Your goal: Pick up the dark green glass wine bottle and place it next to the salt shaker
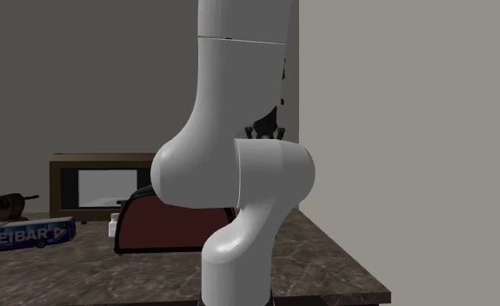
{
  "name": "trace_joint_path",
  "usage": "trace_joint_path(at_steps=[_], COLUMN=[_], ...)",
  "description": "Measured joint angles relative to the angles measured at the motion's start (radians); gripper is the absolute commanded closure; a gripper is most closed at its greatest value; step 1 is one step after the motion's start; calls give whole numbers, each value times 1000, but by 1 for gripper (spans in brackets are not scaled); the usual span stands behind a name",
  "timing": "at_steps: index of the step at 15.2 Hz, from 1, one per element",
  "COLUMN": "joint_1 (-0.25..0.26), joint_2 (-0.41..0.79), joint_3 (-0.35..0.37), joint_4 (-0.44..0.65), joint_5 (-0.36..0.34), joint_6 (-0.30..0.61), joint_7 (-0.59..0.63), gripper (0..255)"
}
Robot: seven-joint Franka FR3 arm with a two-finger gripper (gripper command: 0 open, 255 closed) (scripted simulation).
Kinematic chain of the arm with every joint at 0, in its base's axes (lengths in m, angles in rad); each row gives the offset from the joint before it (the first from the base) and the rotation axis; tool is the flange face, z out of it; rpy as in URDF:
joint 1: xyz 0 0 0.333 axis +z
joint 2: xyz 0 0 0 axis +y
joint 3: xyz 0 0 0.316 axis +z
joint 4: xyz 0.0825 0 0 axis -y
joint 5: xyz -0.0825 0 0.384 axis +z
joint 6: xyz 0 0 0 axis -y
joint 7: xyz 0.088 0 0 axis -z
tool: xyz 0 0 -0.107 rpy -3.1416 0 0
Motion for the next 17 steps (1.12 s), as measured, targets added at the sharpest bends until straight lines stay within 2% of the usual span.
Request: trace_joint_path(at_steps=[17], joint_1=[8], joint_2=[7], joint_3=[16], joint_4=[235], joint_5=[13], joint_6=[-228], joint_7=[-1], gripper=[255])
